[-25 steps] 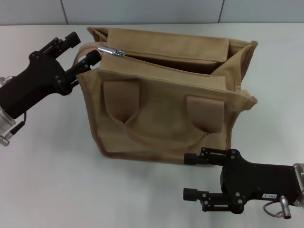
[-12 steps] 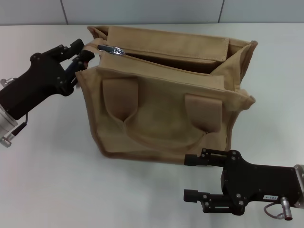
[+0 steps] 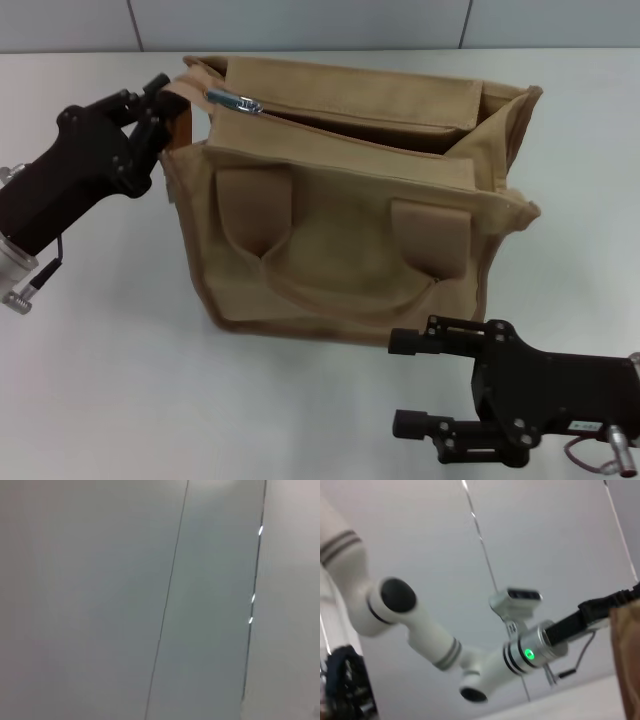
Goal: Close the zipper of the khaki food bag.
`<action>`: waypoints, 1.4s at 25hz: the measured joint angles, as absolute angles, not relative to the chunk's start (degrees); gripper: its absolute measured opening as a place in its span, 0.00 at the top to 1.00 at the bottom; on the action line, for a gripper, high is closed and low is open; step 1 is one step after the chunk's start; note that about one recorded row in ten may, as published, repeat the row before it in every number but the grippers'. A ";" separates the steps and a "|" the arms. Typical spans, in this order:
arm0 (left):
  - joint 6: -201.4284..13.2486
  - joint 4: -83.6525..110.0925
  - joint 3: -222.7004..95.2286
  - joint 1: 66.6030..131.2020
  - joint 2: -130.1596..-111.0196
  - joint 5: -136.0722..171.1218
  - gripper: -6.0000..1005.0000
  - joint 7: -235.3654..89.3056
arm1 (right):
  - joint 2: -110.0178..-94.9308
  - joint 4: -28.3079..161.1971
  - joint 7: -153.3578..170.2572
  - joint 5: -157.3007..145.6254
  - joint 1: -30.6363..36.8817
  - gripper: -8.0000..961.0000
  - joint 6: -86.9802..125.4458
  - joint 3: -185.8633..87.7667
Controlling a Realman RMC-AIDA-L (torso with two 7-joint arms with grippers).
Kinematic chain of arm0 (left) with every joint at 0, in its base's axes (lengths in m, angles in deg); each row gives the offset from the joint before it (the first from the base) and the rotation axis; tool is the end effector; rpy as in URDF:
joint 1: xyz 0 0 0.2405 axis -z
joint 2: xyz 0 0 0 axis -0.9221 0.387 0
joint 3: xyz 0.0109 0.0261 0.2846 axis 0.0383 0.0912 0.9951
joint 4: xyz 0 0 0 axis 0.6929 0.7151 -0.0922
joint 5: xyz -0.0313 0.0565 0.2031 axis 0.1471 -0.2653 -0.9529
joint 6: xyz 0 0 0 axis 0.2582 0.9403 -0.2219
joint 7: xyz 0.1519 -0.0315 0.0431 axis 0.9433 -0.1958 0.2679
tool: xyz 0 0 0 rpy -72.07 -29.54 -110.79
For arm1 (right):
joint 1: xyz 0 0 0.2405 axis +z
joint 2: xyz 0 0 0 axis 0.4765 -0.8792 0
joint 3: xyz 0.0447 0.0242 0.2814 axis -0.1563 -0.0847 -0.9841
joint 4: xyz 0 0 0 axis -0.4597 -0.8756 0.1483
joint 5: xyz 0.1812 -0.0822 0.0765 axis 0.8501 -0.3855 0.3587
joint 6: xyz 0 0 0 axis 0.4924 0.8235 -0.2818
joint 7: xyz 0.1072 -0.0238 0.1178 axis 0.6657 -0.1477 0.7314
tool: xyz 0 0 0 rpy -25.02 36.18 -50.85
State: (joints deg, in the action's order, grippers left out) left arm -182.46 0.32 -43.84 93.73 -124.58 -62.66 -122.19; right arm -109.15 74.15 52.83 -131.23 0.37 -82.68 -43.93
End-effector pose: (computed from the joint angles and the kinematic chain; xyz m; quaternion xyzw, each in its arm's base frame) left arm -0.2887 0.3266 -0.0145 -0.8105 -0.1653 -0.4747 0.3006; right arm 0.2717 0.2377 -0.0752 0.9053 -0.1217 -0.4069 0.0124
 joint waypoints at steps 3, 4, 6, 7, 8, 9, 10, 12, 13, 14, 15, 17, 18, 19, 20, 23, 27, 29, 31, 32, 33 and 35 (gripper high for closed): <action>-187.81 3.11 -43.88 94.19 -124.65 -60.84 0.90 -120.75 | -109.12 74.13 52.84 -130.35 0.37 0.29 -84.37 -43.93; -189.35 4.36 -43.88 94.45 -124.71 -60.63 0.90 -119.57 | -109.10 74.12 52.90 -129.71 0.37 0.29 -84.81 -43.92; -191.47 7.19 -43.79 95.05 -124.76 -60.33 0.90 -116.18 | -109.07 74.04 54.20 -127.11 0.37 0.30 -85.17 -43.93; -191.93 8.64 -43.68 95.40 -124.76 -60.31 0.90 -113.96 | -109.09 73.87 55.00 -125.91 0.37 0.30 -85.23 -43.92; -192.08 10.01 -43.63 95.73 -124.77 -60.30 0.90 -111.82 | -109.10 73.45 56.30 -124.27 0.38 0.30 -85.26 -43.92; -191.91 10.70 -43.63 95.91 -124.78 -60.28 0.90 -110.78 | -109.11 72.79 58.16 -122.15 0.46 0.30 -85.29 -43.92; -190.83 11.94 -43.98 96.48 -124.83 -60.21 0.90 -109.47 | -109.13 71.37 62.30 -118.00 0.86 0.30 -85.31 -43.92; -190.57 12.15 -44.12 96.71 -124.82 -60.20 0.90 -109.49 | -109.16 70.73 64.94 -115.91 1.23 0.30 -85.30 -43.88; -190.50 12.19 -44.15 96.89 -124.83 -60.21 0.90 -109.53 | -109.18 70.35 67.45 -114.00 1.77 0.30 -85.30 -43.84; -190.56 12.21 -44.17 97.21 -124.83 -60.24 0.90 -109.57 | -109.21 70.18 69.65 -112.82 2.51 0.31 -85.45 -43.82; -190.62 12.22 -44.17 97.37 -124.83 -60.24 0.90 -109.57 | -109.24 69.82 73.70 -111.38 4.25 0.31 -85.81 -43.84; -190.92 12.33 -44.15 97.98 -124.84 -60.31 0.90 -109.57 | -109.24 69.63 75.65 -110.90 5.11 0.31 -85.80 -43.92; -190.96 12.39 -44.08 98.20 -124.85 -60.35 0.90 -109.57 | -109.22 69.51 77.50 -110.46 5.88 0.31 -85.52 -43.99; -190.98 12.44 -44.01 98.40 -124.85 -60.40 0.90 -109.57 | -109.22 69.42 78.90 -110.21 6.62 0.31 -85.03 -44.00; -191.01 12.50 -43.93 98.87 -124.85 -60.54 0.90 -109.61 | -109.24 69.36 80.18 -110.06 7.52 0.31 -84.42 -44.01; -191.04 12.53 -43.91 99.36 -124.86 -60.58 0.90 -109.76 | -109.32 68.95 83.86 -110.00 9.85 0.32 -81.99 -44.01; -191.06 12.53 -43.83 100.39 -124.86 -60.59 0.90 -110.06 | -109.34 68.53 87.99 -109.92 11.62 0.32 -77.89 -44.01; -191.06 12.53 -43.83 100.75 -124.85 -60.60 0.90 -110.06 | -109.35 68.40 88.72 -109.67 11.94 0.32 -76.87 -44.01; -191.06 12.54 -43.83 101.26 -124.85 -60.60 0.90 -110.06 | -109.39 68.28 88.81 -109.01 12.14 0.32 -76.27 -43.94; -191.06 12.62 -43.79 101.55 -124.85 -60.60 0.90 -110.06 | -109.41 68.23 88.98 -108.81 12.27 0.33 -75.88 -43.87; -190.99 12.73 -43.74 101.87 -124.85 -60.60 0.90 -110.06 | -109.42 68.11 89.17 -108.61 12.46 0.33 -75.39 -43.81; -190.79 13.07 -43.68 102.45 -124.85 -60.60 0.90 -110.06 | -109.42 67.51 89.37 -108.46 12.92 0.38 -73.71 -43.87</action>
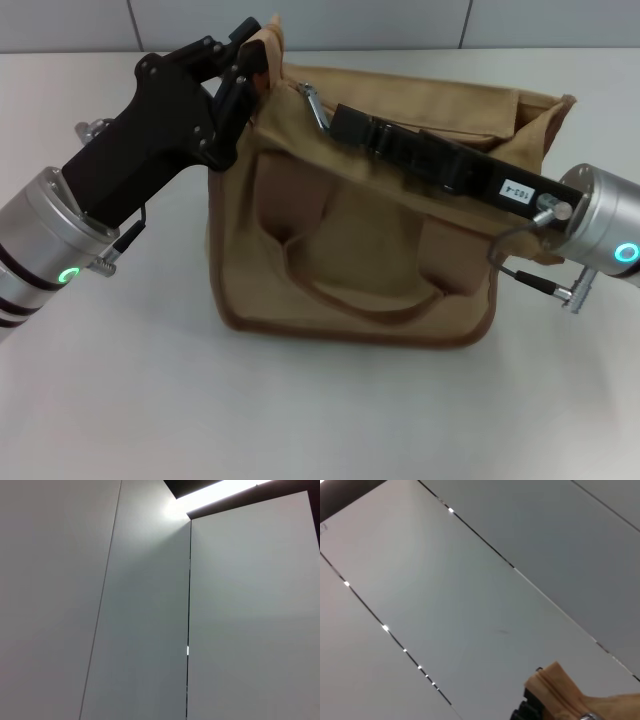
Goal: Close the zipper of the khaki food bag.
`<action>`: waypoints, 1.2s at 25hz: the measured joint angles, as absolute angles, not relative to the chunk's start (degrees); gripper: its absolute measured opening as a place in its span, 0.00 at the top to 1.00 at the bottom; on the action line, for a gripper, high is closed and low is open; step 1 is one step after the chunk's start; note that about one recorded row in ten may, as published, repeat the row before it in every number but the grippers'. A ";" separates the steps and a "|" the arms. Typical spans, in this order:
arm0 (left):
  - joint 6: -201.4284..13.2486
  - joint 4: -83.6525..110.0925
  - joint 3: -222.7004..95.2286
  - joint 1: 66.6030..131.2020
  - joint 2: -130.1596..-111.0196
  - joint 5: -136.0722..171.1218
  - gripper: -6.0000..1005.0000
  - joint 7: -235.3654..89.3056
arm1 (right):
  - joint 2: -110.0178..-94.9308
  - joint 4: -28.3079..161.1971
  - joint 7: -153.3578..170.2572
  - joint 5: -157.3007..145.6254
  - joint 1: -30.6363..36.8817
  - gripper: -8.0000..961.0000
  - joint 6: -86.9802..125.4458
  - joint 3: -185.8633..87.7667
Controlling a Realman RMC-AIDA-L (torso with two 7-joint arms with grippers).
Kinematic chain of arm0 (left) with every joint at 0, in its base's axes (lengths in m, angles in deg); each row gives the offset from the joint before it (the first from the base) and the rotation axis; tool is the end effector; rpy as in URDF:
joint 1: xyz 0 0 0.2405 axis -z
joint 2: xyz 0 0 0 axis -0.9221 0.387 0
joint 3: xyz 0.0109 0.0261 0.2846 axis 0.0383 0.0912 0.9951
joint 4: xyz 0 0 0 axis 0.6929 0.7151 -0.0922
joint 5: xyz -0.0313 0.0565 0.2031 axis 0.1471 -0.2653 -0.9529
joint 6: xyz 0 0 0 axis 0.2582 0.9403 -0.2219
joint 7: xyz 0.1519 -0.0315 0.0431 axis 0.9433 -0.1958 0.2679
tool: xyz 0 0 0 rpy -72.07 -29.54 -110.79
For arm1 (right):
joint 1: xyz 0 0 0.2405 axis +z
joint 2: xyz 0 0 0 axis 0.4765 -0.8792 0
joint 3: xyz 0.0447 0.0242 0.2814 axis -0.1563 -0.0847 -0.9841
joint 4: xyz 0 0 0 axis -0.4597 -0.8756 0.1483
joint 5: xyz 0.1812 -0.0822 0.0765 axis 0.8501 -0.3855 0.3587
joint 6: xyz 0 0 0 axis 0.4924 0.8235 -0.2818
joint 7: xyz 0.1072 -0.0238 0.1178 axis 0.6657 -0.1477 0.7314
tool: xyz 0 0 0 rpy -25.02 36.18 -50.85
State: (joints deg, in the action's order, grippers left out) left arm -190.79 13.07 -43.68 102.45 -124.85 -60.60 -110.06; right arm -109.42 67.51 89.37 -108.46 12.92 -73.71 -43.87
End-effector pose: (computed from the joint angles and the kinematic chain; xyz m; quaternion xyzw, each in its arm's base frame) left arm -0.2201 0.3311 -0.0366 -0.7847 -0.0717 -0.5633 0.2487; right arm 0.1933 0.3365 -0.0684 0.7837 -0.3506 -0.5091 0.0607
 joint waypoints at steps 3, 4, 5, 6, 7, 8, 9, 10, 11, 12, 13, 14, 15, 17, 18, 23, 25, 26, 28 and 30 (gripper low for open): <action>-190.75 13.20 -43.68 102.74 -124.85 -60.60 0.90 -110.06 | -109.42 67.24 89.39 -108.46 13.04 0.53 -72.49 -43.96; -190.74 13.23 -43.68 102.85 -124.85 -60.60 0.90 -110.06 | -109.42 67.21 89.39 -108.46 13.09 0.58 -72.12 -43.97; -190.72 13.23 -43.68 102.98 -124.85 -60.60 0.90 -110.06 | -109.42 67.16 89.39 -108.46 13.14 0.60 -71.72 -43.97; -190.72 13.23 -43.68 103.02 -124.85 -60.60 0.91 -110.06 | -109.42 67.12 89.41 -108.45 13.18 0.62 -71.30 -43.98; -190.70 13.23 -43.69 103.06 -124.85 -60.60 0.91 -110.05 | -109.42 67.10 89.42 -108.43 13.19 0.64 -70.97 -43.99; -190.65 13.23 -43.71 103.12 -124.85 -60.60 0.91 -110.04 | -109.41 67.07 89.45 -108.31 13.20 0.64 -70.65 -43.99; -190.61 13.24 -43.71 103.19 -124.85 -60.60 0.91 -110.02 | -109.41 67.01 89.48 -108.14 13.20 0.64 -70.34 -44.00; -190.57 13.26 -43.71 103.26 -124.85 -60.60 0.91 -110.00 | -109.39 66.92 89.52 -107.80 13.27 0.64 -70.00 -44.01; -190.55 13.28 -43.70 103.32 -124.85 -60.59 0.91 -109.98 | -109.39 66.92 89.52 -107.80 13.27 0.64 -70.00 -44.01; -190.54 13.30 -43.70 103.39 -124.85 -60.58 0.91 -109.97 | -109.39 66.86 89.52 -107.70 13.38 0.63 -69.95 -44.01; -190.53 13.33 -43.70 103.43 -124.85 -60.57 0.91 -109.97 | -109.38 66.77 89.53 -107.65 13.63 0.63 -69.96 -44.00; -190.53 13.33 -43.69 103.51 -124.85 -60.56 0.91 -109.97 | -109.38 66.68 89.54 -107.63 13.97 0.63 -69.99 -43.91; -190.53 13.33 -43.66 103.59 -124.85 -60.56 0.91 -109.97 | -109.37 66.58 89.54 -107.61 14.48 0.63 -69.99 -43.79; -190.51 13.33 -43.44 103.82 -124.85 -60.56 0.91 -110.00 | -109.37 66.56 89.54 -107.61 15.25 0.63 -69.24 -43.58; -190.51 13.35 -43.34 103.88 -124.85 -60.56 0.91 -110.01 | -109.37 66.57 89.54 -107.61 15.60 0.63 -68.47 -43.52; -190.47 13.41 -43.27 103.97 -124.85 -60.56 0.90 -110.07 | -109.38 66.55 89.53 -107.85 16.24 0.63 -68.21 -43.28; -190.38 13.41 -43.28 103.97 -124.85 -60.58 0.90 -110.07 | -109.38 66.54 90.13 -107.69 16.14 0.59 -68.06 -43.44; -190.38 13.41 -43.28 103.97 -124.85 -60.58 0.90 -110.07 | -109.38 66.54 90.13 -107.69 16.14 0.57 -68.06 -43.44; -190.35 13.41 -43.28 103.97 -124.85 -60.58 0.90 -110.07 | -109.39 66.56 90.32 -107.69 16.13 0.53 -68.24 -43.34; -190.29 13.41 -43.28 104.02 -124.85 -60.59 0.90 -110.05 | -109.38 66.57 90.17 -108.03 16.51 0.51 -69.34 -43.13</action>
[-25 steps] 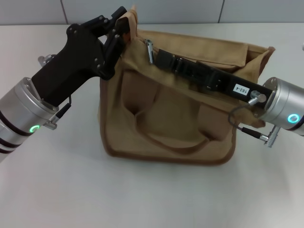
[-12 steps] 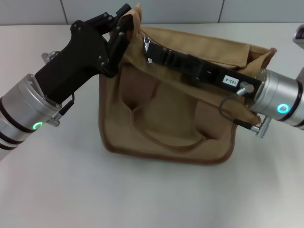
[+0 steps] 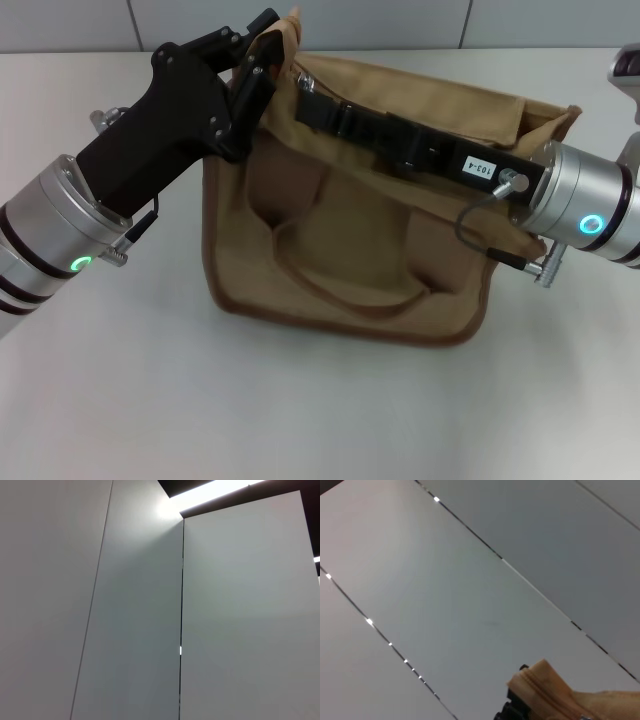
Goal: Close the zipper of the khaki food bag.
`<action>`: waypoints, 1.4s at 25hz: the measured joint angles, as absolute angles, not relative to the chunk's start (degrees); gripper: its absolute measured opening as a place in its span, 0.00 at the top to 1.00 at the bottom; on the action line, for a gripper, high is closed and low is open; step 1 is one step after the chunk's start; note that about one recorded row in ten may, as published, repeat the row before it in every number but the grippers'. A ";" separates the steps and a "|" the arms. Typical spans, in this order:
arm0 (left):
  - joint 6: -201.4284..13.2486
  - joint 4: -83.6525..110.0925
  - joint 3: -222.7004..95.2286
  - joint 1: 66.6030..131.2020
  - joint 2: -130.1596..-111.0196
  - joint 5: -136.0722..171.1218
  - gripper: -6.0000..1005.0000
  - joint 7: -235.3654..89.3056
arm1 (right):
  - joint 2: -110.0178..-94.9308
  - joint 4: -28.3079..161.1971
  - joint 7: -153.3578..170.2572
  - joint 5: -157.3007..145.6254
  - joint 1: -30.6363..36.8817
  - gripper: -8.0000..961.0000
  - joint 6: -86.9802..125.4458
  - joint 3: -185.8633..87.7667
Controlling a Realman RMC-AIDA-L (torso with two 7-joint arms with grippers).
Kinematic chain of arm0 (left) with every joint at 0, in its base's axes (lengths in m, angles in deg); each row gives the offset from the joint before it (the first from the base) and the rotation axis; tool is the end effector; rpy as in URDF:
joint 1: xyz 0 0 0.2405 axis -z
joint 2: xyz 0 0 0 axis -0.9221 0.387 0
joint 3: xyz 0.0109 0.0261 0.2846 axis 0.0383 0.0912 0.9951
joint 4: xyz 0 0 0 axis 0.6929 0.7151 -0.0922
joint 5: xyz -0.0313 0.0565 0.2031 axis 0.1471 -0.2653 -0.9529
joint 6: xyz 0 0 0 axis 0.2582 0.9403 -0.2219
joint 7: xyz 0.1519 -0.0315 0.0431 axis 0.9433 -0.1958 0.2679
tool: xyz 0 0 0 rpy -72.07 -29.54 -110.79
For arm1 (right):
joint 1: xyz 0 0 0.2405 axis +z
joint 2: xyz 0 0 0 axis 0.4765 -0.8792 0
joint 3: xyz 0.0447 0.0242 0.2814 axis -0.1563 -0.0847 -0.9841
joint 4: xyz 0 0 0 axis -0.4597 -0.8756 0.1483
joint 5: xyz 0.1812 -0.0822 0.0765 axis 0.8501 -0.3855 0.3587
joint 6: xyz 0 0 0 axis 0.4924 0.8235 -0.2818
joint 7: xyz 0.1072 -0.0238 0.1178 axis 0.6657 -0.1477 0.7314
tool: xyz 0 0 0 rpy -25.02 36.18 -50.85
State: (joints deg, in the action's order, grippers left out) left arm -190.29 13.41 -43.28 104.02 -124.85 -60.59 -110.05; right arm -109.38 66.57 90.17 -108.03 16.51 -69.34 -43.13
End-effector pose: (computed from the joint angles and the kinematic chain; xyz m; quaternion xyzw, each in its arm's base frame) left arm -0.2115 0.3367 -0.0390 -0.7880 -0.0653 -0.5636 0.2390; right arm 0.1770 0.3539 -0.0773 0.7943 -0.3538 -0.4904 0.0584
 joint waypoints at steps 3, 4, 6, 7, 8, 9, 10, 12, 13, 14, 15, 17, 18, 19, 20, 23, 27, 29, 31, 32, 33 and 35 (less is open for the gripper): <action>-190.26 13.40 -43.28 104.06 -124.86 -60.62 0.90 -110.08 | -109.38 66.57 90.16 -108.02 16.66 0.49 -68.71 -43.11; -190.25 13.41 -43.28 104.06 -124.85 -60.64 0.90 -110.09 | -109.38 66.56 90.36 -107.95 16.65 0.48 -68.09 -43.12; -190.24 13.41 -43.28 104.06 -124.85 -60.66 0.90 -110.09 | -109.38 66.57 90.60 -107.81 16.53 0.48 -67.93 -43.18; -190.25 13.41 -43.28 104.06 -124.85 -60.65 0.90 -110.09 | -109.38 66.58 90.44 -107.81 16.46 0.48 -68.36 -43.19; -190.25 13.40 -43.29 104.06 -124.85 -60.65 0.90 -110.08 | -109.38 66.62 90.23 -107.81 16.44 0.48 -68.62 -43.24; -190.25 13.40 -43.33 104.06 -124.86 -60.65 0.90 -110.05 | -109.38 66.66 90.14 -107.82 16.44 0.48 -68.73 -43.30; -190.24 13.40 -43.38 104.06 -124.86 -60.65 0.90 -110.05 | -109.38 66.69 90.11 -107.81 16.41 0.48 -68.56 -43.44; -190.20 13.40 -43.55 104.06 -124.85 -60.67 0.90 -110.05 | -109.38 66.74 90.14 -107.81 16.32 0.48 -68.12 -43.66; -190.16 13.40 -43.58 104.06 -124.86 -60.67 0.90 -110.05 | -109.38 66.76 90.14 -107.81 16.28 0.48 -67.98 -43.69; -190.16 13.40 -43.58 104.06 -124.86 -60.67 0.90 -110.05 | -109.38 66.76 90.14 -107.81 16.24 0.49 -67.84 -43.71; -190.09 13.41 -43.62 104.06 -124.85 -60.68 0.90 -110.00 | -109.38 66.81 90.13 -107.81 16.22 0.49 -67.74 -43.73; -190.04 13.41 -43.67 104.06 -124.85 -60.68 0.90 -109.90 | -109.38 66.84 90.14 -107.78 16.16 0.49 -67.46 -43.78; -190.03 13.41 -43.70 104.06 -124.85 -60.68 0.90 -109.88 | -109.38 66.85 90.14 -107.77 16.13 0.49 -67.30 -43.80; -190.03 13.41 -43.71 104.06 -124.85 -60.68 0.90 -109.88 | -109.38 66.85 90.15 -107.76 16.11 0.49 -67.11 -43.80; -190.04 13.41 -43.72 104.06 -124.85 -60.68 0.90 -109.87 | -109.38 66.86 90.16 -107.76 16.10 0.49 -66.98 -43.72; -190.04 13.41 -43.73 104.06 -124.85 -60.67 0.90 -109.80 | -109.38 66.94 89.90 -107.75 16.08 0.50 -66.57 -43.67; -190.04 13.48 -43.72 103.95 -124.86 -60.52 0.90 -109.70 | -109.38 67.00 89.80 -107.76 16.02 0.65 -65.87 -43.88; -190.05 13.49 -43.72 103.87 -124.85 -60.42 0.90 -109.66 | -109.38 67.02 89.56 -107.76 15.92 0.73 -65.81 -43.88; -190.05 13.50 -43.72 103.81 -124.85 -60.35 0.90 -109.65 | -109.38 67.02 89.18 -107.75 15.77 0.80 -65.83 -43.88; -190.05 13.50 -43.72 103.76 -124.85 -60.33 0.90 -109.65 | -109.37 67.02 89.00 -107.76 15.65 0.84 -65.86 -43.87; -190.05 13.50 -43.74 103.68 -124.85 -60.31 0.90 -109.64 | -109.34 67.04 88.91 -107.76 15.52 0.87 -65.89 -43.87; -190.06 13.50 -44.09 103.42 -124.86 -60.28 0.90 -109.63 | -109.24 67.16 88.91 -107.75 15.02 0.93 -65.96 -43.86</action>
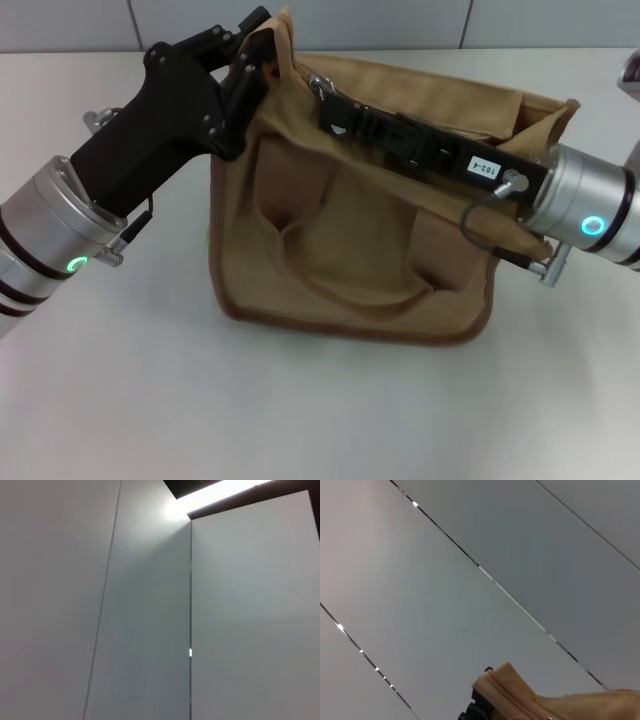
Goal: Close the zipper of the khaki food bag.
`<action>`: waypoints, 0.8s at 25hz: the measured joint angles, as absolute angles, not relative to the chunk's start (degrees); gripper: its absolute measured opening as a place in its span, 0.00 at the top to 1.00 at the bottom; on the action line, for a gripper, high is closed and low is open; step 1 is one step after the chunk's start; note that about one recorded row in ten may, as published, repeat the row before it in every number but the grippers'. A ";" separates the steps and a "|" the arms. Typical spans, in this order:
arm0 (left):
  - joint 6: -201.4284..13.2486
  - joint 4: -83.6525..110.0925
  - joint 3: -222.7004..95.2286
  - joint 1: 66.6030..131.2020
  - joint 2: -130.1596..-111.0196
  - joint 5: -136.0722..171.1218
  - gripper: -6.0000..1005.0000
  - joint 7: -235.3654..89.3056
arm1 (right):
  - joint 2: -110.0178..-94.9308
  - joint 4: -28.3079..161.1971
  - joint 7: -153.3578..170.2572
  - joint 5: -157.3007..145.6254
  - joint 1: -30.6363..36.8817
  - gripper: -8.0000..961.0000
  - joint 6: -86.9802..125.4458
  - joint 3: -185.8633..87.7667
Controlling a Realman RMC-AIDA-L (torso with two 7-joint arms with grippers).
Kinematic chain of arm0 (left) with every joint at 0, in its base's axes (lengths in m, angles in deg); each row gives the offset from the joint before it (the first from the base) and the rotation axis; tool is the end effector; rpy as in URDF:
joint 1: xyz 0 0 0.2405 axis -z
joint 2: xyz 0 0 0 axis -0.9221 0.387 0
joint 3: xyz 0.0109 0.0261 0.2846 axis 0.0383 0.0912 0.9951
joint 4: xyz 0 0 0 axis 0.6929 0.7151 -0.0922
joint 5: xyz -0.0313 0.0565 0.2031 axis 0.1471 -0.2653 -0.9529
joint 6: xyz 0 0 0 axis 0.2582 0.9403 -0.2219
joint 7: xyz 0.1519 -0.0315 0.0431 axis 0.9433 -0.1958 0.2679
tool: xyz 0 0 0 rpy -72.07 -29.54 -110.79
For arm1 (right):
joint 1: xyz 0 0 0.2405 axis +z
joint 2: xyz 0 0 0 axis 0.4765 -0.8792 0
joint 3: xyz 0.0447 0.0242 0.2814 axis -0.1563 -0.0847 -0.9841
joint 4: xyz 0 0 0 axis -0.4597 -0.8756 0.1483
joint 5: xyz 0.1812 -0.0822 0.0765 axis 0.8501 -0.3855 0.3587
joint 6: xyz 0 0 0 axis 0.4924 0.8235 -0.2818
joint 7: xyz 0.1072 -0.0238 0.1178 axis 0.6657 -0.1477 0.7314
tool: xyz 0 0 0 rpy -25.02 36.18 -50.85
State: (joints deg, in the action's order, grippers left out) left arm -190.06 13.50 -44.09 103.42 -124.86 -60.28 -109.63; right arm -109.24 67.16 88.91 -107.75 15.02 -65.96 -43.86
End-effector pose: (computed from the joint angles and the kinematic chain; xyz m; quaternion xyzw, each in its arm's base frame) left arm -0.2156 0.3365 -0.0372 -0.7834 -0.0694 -0.5637 0.2522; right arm 0.1925 0.3593 -0.0776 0.7948 -0.3670 -0.4831 0.0153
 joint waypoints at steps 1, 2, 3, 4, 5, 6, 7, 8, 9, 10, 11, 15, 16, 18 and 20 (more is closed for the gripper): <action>-190.07 13.48 -44.52 103.16 -124.86 -60.27 0.90 -109.63 | -109.18 67.38 89.02 -107.75 14.52 0.94 -66.10 -43.86; -190.10 13.38 -45.18 102.80 -124.85 -60.26 0.90 -109.64 | -109.13 67.76 89.12 -107.75 13.91 0.96 -66.35 -43.85; -190.10 13.29 -45.67 102.51 -124.83 -60.26 0.90 -109.67 | -109.09 68.11 89.34 -107.75 13.38 0.98 -66.53 -43.84; -190.11 13.11 -46.38 102.04 -124.80 -60.25 0.90 -109.77 | -109.07 68.49 89.61 -107.75 12.80 0.99 -66.68 -43.83; -190.12 12.98 -46.89 101.67 -124.75 -60.23 0.90 -109.84 | -109.02 69.18 90.17 -107.76 11.88 0.99 -66.95 -43.83; -190.12 12.86 -47.31 101.23 -124.71 -60.23 0.90 -109.87 | -108.95 69.94 90.77 -107.76 11.05 0.99 -67.22 -43.83; -190.14 12.81 -47.82 100.81 -124.63 -60.23 0.90 -109.90 | -108.94 70.57 91.28 -107.76 10.39 0.99 -67.68 -43.83; -190.16 12.77 -48.25 100.47 -124.60 -60.23 0.90 -109.92 | -108.92 71.37 91.85 -107.75 9.71 0.99 -68.22 -43.84; -190.20 12.71 -48.89 99.97 -124.53 -60.16 0.90 -109.96 | -108.92 72.45 92.66 -107.73 8.70 0.99 -69.07 -43.89; -190.21 12.58 -49.48 99.57 -124.50 -60.12 0.90 -109.98 | -108.92 73.53 93.52 -107.59 7.82 0.99 -69.97 -43.95; -190.21 12.48 -49.87 99.28 -124.48 -60.09 0.90 -109.99 | -108.92 74.53 94.35 -107.37 6.96 0.99 -70.82 -43.98; -190.21 11.35 -51.09 98.14 -124.43 -60.03 0.90 -110.01 | -108.82 78.04 96.77 -105.10 3.46 0.99 -73.50 -44.01; -190.21 11.27 -51.35 97.96 -124.43 -60.03 0.90 -110.02 | -108.78 78.78 97.21 -104.58 2.71 0.99 -73.89 -44.02; -190.21 11.20 -51.75 97.71 -124.42 -60.03 0.90 -110.02 | -108.65 80.10 98.02 -103.71 1.38 0.99 -74.63 -44.01; -190.20 11.04 -51.96 97.56 -124.41 -60.02 0.90 -110.03 | -108.45 80.73 98.47 -103.29 0.49 0.99 -75.21 -44.11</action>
State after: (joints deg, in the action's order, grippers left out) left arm -190.20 11.04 -51.96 97.56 -124.41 -60.02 -110.03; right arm -108.45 80.73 98.47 -103.29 0.49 -75.21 -44.11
